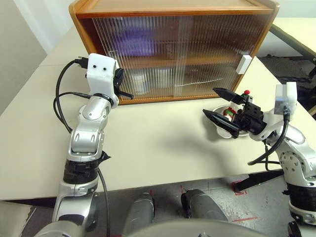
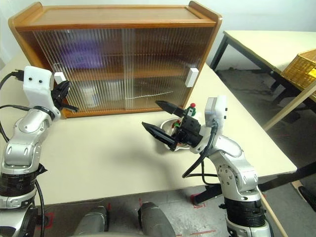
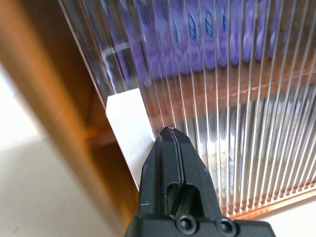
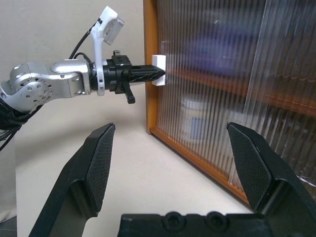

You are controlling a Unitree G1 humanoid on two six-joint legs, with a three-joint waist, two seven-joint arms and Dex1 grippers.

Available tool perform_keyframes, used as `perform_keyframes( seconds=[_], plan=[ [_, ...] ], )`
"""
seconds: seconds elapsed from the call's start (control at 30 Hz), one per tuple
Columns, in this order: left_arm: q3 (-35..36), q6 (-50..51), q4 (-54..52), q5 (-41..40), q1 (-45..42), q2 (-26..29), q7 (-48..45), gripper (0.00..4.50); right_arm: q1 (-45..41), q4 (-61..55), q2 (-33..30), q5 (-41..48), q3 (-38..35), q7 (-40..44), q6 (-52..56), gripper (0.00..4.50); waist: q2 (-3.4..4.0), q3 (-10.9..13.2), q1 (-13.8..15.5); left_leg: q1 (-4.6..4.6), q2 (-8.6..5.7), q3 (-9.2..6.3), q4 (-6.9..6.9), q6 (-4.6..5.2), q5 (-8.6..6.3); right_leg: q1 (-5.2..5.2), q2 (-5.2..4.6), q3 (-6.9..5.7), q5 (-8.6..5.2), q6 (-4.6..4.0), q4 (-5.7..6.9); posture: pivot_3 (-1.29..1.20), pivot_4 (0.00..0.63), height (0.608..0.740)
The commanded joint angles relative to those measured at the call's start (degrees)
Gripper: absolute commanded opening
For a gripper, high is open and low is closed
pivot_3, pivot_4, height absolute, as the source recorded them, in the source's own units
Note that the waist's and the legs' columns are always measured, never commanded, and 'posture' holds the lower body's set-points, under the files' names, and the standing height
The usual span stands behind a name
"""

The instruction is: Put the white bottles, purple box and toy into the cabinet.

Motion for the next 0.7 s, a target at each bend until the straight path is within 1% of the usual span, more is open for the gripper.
perform_keyframes(
  seconds=[0.03, 0.13, 0.3, 0.4, 0.5, 0.6, 0.7],
  plan=[
    [2.14, 1.29, -0.28, 0.59, 1.38, 0.97, 1.06, 0.03, -0.54, 0.01, -0.11, 0.25, 0.78, 0.26, 0.52, 4.50, -0.01, 0.01, 0.32, -0.01, 0.00, 0.00, 0.00, -0.02, -0.01, 0.00, 0.00, 0.00, 0.02, -0.06, 0.00, -0.05, 0.070, 0.740],
    [2.85, 1.41, -0.60, 0.57, 1.93, 1.61, 1.09, 0.03, -0.46, 0.31, -0.13, 0.27, 0.76, 0.63, 0.38, 4.50, -0.02, 0.01, 0.50, -0.02, -0.01, -0.01, 0.00, -0.10, -0.06, -0.02, -0.01, 0.01, 0.02, -0.21, 0.00, -0.05, 0.071, 0.740],
    [3.23, 0.90, -0.77, -0.07, 2.12, 2.44, 0.53, 0.03, -0.49, 1.83, 0.12, -0.27, 0.90, 1.72, -0.49, 4.50, -0.02, 0.01, 0.49, -0.01, 0.02, -0.03, -0.07, -0.13, -0.08, -0.07, 0.06, 0.01, 0.01, -0.23, 0.01, -0.04, 0.071, 0.740],
    [3.00, 0.18, -1.15, -1.77, 1.86, 1.69, -0.43, 0.03, -0.12, 3.29, 0.01, -0.63, 0.50, 2.92, -1.52, 4.50, -0.02, 0.01, 0.55, 0.00, 0.04, -0.04, -0.07, -0.13, -0.07, -0.07, 0.09, 0.01, 0.00, -0.22, 0.01, -0.04, 0.070, 0.740],
    [2.53, -2.51, -1.40, -4.73, 2.02, 1.12, -2.98, 0.64, 0.31, 4.92, -0.41, -0.85, -0.37, 3.99, -2.58, 4.50, -0.03, 0.02, 0.85, -0.01, 0.03, -0.05, -0.05, -0.13, -0.07, -0.05, 0.06, 0.01, 0.02, -0.25, 0.01, -0.04, 0.069, 0.740],
    [2.78, -6.71, -1.64, -8.48, 1.90, 0.67, -6.46, 1.63, 1.02, 7.37, -1.10, -1.05, -1.87, 5.20, -4.00, 4.50, -0.03, 0.02, 1.29, -0.02, 0.00, -0.07, -0.04, -0.14, -0.08, -0.05, 0.00, 0.01, 0.09, -0.39, 0.01, -0.05, 0.072, 0.740],
    [2.78, -10.91, -1.81, -14.75, 1.60, -0.93, -12.23, 2.64, 1.40, 10.42, -1.77, -0.82, -3.82, 6.28, -5.49, 4.50, -0.04, 0.02, 1.93, -0.04, -0.01, -0.11, -0.04, -0.19, -0.11, -0.05, -0.07, 0.01, 0.05, -0.41, 0.00, -0.04, 0.069, 0.740]
  ],
)
